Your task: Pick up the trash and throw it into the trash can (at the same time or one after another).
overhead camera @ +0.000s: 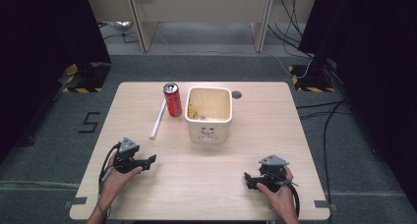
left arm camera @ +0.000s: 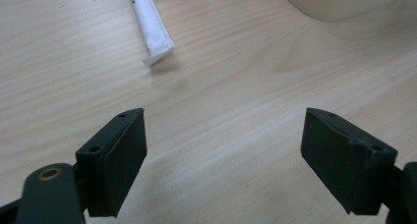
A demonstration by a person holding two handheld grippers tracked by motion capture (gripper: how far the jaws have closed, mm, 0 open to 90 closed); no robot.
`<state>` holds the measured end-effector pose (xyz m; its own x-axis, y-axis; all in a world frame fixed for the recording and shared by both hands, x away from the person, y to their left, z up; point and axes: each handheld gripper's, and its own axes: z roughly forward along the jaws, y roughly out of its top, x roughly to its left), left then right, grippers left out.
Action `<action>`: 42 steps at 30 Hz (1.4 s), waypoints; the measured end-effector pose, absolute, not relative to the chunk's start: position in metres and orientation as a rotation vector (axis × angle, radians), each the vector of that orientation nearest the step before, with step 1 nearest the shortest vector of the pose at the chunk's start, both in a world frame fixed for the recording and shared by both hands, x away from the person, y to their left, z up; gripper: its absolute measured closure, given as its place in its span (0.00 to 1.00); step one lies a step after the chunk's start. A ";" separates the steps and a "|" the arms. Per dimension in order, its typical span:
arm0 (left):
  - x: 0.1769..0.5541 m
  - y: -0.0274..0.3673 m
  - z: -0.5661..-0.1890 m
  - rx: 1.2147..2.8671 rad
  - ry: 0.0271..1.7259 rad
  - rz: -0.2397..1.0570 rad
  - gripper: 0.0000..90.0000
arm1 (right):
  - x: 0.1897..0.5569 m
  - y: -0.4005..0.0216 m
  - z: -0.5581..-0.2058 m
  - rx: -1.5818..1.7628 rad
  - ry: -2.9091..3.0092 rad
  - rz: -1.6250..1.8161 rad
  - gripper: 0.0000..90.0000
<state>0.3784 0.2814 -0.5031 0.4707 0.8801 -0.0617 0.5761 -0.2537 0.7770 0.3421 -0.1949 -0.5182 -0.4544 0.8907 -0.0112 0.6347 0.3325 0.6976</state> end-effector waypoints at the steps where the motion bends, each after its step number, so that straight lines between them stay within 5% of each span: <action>1: 0.380 0.282 -0.502 1.953 1.212 0.502 0.19 | 0.342 -0.195 -0.518 1.347 2.210 0.889 0.00; 42: 0.464 0.256 -0.446 1.848 1.178 0.494 0.19 | 0.342 -0.195 -0.518 1.347 2.214 0.891 0.00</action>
<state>0.4640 0.2558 -0.4461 0.4745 0.8727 -0.1148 0.5297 -0.1789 0.8291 0.3422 -0.1949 -0.5181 -0.4566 0.8897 -0.0084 0.6357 0.3328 0.6965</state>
